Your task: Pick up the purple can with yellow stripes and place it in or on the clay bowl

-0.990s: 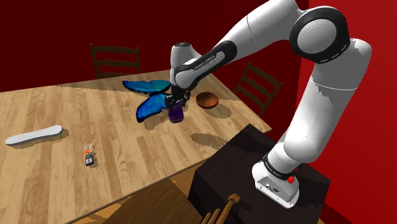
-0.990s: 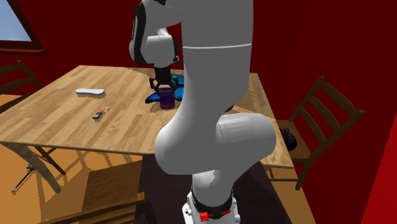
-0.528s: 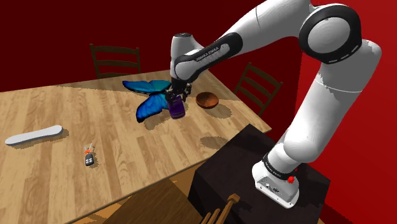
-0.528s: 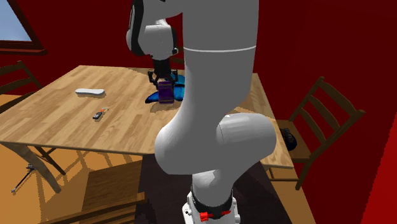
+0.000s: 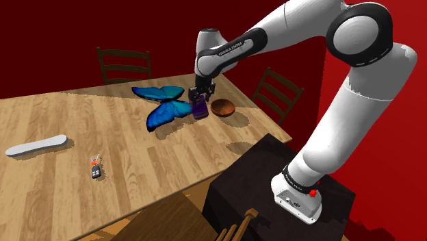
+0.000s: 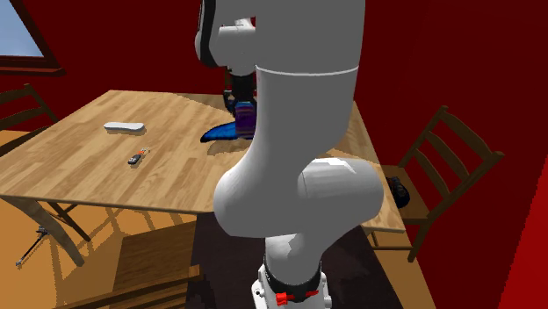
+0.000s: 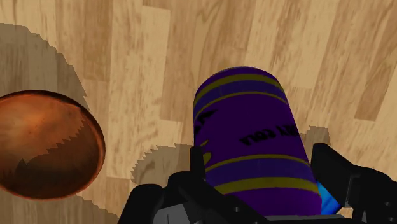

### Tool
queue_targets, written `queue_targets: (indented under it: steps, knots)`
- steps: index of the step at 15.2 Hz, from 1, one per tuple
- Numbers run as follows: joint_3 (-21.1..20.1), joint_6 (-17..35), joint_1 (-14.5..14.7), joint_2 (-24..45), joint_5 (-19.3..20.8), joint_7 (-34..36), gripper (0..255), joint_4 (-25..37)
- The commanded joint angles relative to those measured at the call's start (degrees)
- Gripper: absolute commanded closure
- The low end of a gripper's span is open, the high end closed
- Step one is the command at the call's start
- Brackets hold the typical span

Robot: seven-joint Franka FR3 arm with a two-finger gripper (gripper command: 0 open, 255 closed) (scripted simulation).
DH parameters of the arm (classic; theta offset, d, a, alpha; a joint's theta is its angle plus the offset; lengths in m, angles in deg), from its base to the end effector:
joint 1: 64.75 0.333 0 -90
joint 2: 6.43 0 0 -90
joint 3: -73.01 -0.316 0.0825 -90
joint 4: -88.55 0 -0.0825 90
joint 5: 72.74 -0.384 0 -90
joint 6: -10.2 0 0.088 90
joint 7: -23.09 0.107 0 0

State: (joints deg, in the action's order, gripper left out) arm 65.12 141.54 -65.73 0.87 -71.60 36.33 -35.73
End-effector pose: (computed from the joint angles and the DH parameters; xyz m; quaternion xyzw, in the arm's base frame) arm 0.5477 0.0653 0.3361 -0.9988 0.0492 0.0016 0.0010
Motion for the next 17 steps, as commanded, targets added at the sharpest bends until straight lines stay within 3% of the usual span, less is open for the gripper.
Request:
queue_targets:
  steps: [1,9,17]
  knots:
    - [1.02,-0.54,-1.46,-1.12,-0.38,-2.79,255,-0.52]
    - [5.84,-2.44,-7.59,-0.83,-1.01,-14.14,255,1.68]
    - [10.21,-5.42,-13.59,2.63,-1.76,-24.91,255,8.1]
